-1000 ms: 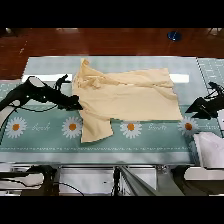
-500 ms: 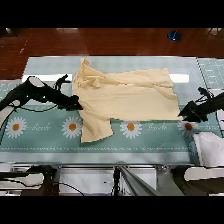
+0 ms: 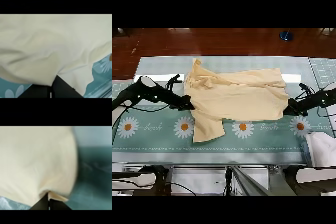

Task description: Fold the shirts.

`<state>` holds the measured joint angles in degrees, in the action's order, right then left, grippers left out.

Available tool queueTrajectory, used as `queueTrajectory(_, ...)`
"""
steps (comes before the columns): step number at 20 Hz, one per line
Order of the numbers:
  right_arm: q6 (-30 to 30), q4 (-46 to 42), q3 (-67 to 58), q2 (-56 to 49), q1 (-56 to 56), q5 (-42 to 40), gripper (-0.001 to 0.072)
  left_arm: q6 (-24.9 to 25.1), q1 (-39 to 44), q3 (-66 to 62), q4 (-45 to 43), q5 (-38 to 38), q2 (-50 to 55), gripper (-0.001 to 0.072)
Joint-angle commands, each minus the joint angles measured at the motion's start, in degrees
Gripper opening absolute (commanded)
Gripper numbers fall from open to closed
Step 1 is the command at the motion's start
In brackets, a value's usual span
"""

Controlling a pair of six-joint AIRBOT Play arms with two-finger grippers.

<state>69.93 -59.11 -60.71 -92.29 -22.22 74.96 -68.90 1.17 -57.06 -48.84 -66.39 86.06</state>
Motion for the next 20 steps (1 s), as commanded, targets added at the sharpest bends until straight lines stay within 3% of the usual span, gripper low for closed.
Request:
queueTrajectory(1, -2.62, 6.19, -2.14, 2.71, 1.66, -0.22, 0.0013, 0.42, -0.94, -1.66, 0.00, -0.28, -1.99, 0.0033)
queueTrajectory(5, -2.67, 6.56, -10.36, 13.11, 1.57, 1.09, 0.0012, 0.33, -2.62, -11.15, 0.00, -2.64, -9.22, 0.0031)
queueTrajectory(10, 0.11, 7.37, -28.13, 27.63, 1.62, 1.01, 0.0011, -1.36, -3.41, -32.00, -0.52, -2.67, -21.49, 0.0030)
queueTrajectory(16, 7.54, 7.37, -53.13, 36.85, 1.62, 0.20, 0.0011, -4.07, -3.39, -56.22, -5.86, -2.84, -32.00, 0.0029)
queueTrajectory(20, 12.39, 6.01, -61.83, 40.68, 1.62, -1.77, 0.0011, -5.99, -3.41, -60.61, -7.30, -3.43, -39.23, 0.0030)
